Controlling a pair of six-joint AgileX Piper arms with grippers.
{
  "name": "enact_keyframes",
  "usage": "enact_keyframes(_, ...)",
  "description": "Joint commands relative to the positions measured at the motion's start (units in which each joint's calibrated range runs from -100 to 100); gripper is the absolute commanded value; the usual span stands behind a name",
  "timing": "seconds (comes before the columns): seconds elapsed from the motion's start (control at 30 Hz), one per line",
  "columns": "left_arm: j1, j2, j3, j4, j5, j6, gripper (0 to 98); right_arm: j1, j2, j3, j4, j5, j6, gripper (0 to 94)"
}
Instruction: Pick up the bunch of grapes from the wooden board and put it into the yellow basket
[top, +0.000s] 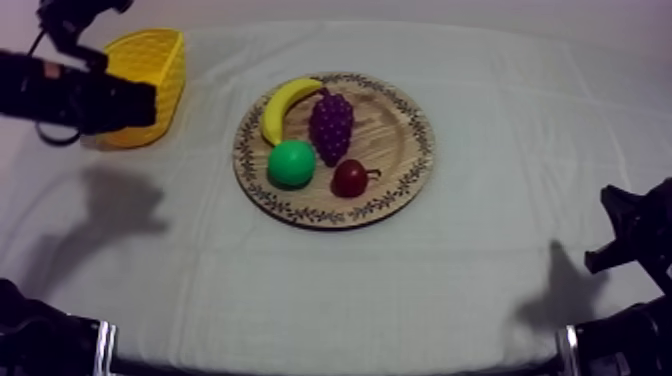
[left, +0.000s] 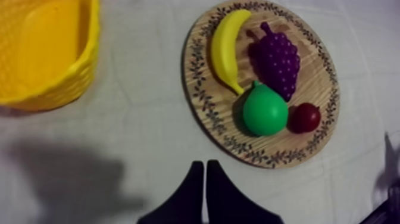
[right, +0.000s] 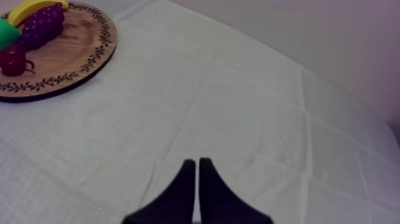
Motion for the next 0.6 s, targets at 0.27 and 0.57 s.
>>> enact_keyframes(0.27, 6.0, 20.4, -25.8, -3.34, 8.9, 8.4, 1.0, 0.0, 0.0, 0.0, 0.0, 0.0, 0.0, 0.3)
enact_keyframes(0.57, 12.0, 33.7, -46.2, -8.20, 18.8, 13.9, 2.2, 0.0, 0.0, 0.0, 0.0, 0.0, 0.0, 0.3)
